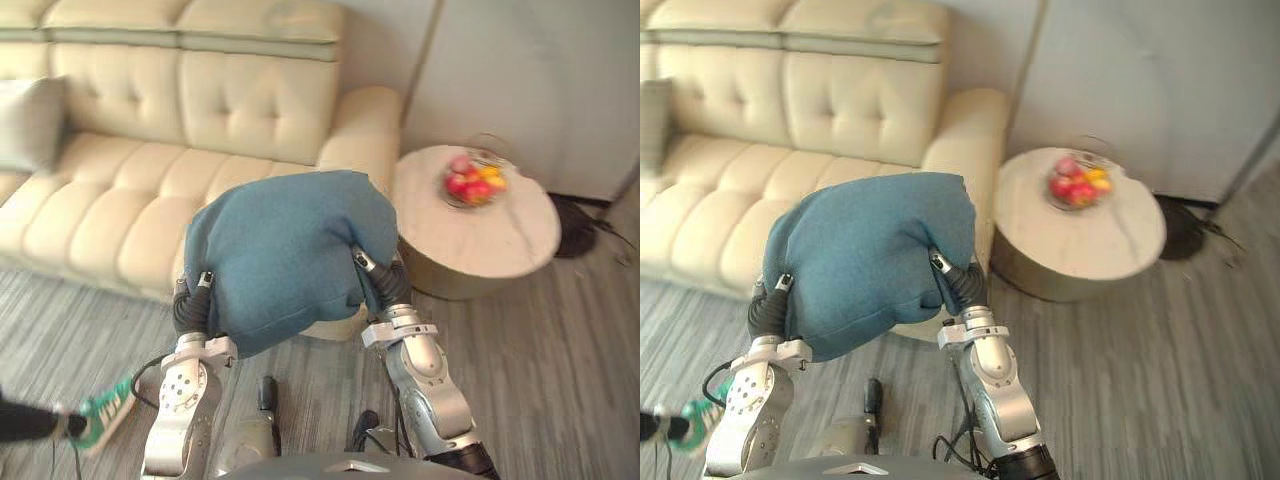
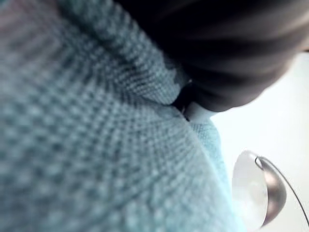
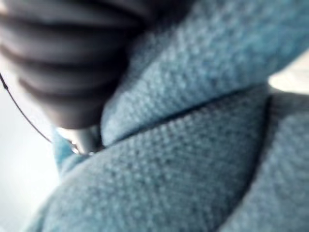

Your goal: Pick up cushions and gather them together orderly.

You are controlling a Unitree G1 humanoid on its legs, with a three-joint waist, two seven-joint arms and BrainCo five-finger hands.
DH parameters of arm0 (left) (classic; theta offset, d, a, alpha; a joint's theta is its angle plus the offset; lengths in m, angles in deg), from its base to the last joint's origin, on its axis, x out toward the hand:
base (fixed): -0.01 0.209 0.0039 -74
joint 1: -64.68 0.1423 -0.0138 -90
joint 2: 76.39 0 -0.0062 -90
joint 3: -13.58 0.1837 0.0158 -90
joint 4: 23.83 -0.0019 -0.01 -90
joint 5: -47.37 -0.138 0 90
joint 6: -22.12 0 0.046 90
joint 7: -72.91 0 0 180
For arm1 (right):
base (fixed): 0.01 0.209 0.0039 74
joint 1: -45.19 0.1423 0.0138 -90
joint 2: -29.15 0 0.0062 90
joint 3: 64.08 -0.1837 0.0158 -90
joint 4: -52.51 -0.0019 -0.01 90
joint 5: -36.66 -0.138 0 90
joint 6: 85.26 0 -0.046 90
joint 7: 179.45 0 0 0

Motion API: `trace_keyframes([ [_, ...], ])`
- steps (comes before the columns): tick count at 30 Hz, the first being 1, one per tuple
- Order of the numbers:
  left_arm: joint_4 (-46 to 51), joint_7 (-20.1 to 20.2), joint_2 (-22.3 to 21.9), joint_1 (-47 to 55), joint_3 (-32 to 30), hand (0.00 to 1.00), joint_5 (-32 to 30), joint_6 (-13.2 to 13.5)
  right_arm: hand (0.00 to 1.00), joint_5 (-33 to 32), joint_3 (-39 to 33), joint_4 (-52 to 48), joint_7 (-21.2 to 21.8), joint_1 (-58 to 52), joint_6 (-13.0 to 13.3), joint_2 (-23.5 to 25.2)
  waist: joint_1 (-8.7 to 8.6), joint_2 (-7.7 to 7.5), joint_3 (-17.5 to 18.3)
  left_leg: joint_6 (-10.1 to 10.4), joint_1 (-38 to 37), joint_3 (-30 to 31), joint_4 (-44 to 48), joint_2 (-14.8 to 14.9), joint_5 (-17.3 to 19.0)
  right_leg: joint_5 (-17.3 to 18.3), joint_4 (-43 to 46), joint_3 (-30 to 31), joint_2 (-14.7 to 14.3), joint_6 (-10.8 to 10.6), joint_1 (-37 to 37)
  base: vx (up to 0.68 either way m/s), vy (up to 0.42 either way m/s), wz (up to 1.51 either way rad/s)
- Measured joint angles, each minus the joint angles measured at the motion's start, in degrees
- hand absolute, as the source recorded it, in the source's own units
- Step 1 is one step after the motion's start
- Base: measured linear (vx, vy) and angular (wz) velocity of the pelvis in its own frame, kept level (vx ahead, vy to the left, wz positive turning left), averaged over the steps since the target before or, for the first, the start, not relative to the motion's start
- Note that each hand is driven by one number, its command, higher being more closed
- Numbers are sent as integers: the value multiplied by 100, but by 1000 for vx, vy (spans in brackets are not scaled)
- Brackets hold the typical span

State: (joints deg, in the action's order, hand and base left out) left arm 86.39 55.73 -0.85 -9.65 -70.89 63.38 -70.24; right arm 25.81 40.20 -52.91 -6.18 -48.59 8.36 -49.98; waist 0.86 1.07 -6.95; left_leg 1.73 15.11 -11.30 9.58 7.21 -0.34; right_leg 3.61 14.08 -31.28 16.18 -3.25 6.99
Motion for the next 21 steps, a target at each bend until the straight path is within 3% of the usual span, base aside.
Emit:
trace_keyframes([
  [2, -12, 0, -20, -30, 69, 100, 64, 53, 100, 1, -104, 2, -6, -11, 1, -4, -55, 76, 24, 71, -144, -370, 42, 457, 42, -94, -69, -279, 37, -145, -212, -13, 158, 79],
  [3, -48, 1, -25, -86, 150, 100, 128, 93, 100, 1, -209, 3, -13, -9, 1, -1, -102, 179, 86, 219, -269, -707, -5, 694, -42, -169, -67, -418, 94, -276, -300, 30, 214, 82],
  [4, -137, 2, -20, -230, 223, 100, 143, 108, 100, 0, -329, 8, -28, -7, 4, 14, -160, 157, 80, 282, -312, -1044, 13, 672, -263, -231, -91, -477, 229, -373, -387, 69, 361, 65],
  [5, -208, 3, -1, -372, 244, 100, 143, 112, 100, 0, -395, 18, -41, -8, 8, 51, -162, 21, 25, 142, -322, -1135, 73, 505, -251, -374, -238, -496, 376, -450, -486, 50, 299, 46],
  [7, -360, 5, 238, -566, 211, 100, 189, 165, 100, -7, -400, 36, -42, -14, 8, 235, -157, -208, 74, -32, -74, -1157, 435, 200, 30, -823, -803, -547, 519, -427, -610, 50, 354, 20],
  [8, -379, 9, 251, -590, 206, 100, 190, 169, 100, -7, -402, 47, -42, -14, 8, 276, -153, -216, 70, -61, 6, -1162, 603, 186, 138, -865, -823, -545, 564, -435, -611, 24, 318, 9],
  [11, -541, 27, 240, -596, 187, 100, 187, 239, 100, -10, -400, 174, -27, -40, 6, 314, -79, -138, 21, -242, 387, -1259, 1796, 304, 936, -1018, -681, -320, 763, -595, -531, -4, 334, -31],
  [12, -624, 42, 243, -592, 134, 100, 186, 239, 100, -19, -370, 385, -14, -5, 5, 320, -45, -138, 20, -347, 425, -1479, 2052, 323, 1214, -1150, -413, -39, 928, -446, -250, -19, 476, -78],
  [13, -669, 45, 244, -585, 71, 100, 187, 239, 100, -32, -347, 593, -8, 57, 4, 322, -2, -133, 17, -441, 404, -1740, 2041, 327, 1308, -1453, -238, 170, 1017, -10, 111, -28, 472, -87],
  [14, -679, 46, 245, -574, 34, 100, 187, 239, 100, -37, -325, 693, -8, 97, 2, 325, 16, -131, 16, -496, 386, -1853, 1991, 326, 1311, -1520, -179, 256, 1030, 205, 261, -28, 297, -84],
  [15, -724, 52, 245, -566, -62, 100, 187, 239, 100, -42, -283, 914, -3, 199, -13, 346, 1, -128, 6, -578, 366, -1939, 1876, 272, 1308, -1363, 200, 378, 1032, 434, 545, -2, 267, -54],
  [17, -788, 56, 251, -540, -88, 100, 189, 238, 100, -46, -281, 1112, 15, 229, -42, 361, -127, -153, -55, -674, 172, -1967, 1521, 43, 1289, -521, 805, 785, 733, 291, 687, 29, 305, -19],
  [18, -807, 86, 249, -490, -74, 100, 190, 233, 100, -63, -297, 1178, 35, 225, -44, 344, -213, -148, -71, -718, 14, -1874, 1244, -125, 1216, 25, 1050, 1125, 402, 193, 692, 43, 199, 13],
  [20, -811, 146, 248, -419, -26, 100, 190, 231, 100, -115, -319, 1188, 47, 174, -48, 309, -287, -150, -89, -705, -361, -1853, 757, -366, 1106, 545, 1230, 1313, -187, 133, 690, 79, 110, 15],
  [21, -811, 156, 248, -411, -12, 100, 188, 231, 100, -119, -316, 1188, 55, 161, -48, 263, -312, -152, -98, -708, -542, -1855, 536, -466, 1085, 639, 1201, 1256, -440, 182, 754, 103, 78, 9],
])
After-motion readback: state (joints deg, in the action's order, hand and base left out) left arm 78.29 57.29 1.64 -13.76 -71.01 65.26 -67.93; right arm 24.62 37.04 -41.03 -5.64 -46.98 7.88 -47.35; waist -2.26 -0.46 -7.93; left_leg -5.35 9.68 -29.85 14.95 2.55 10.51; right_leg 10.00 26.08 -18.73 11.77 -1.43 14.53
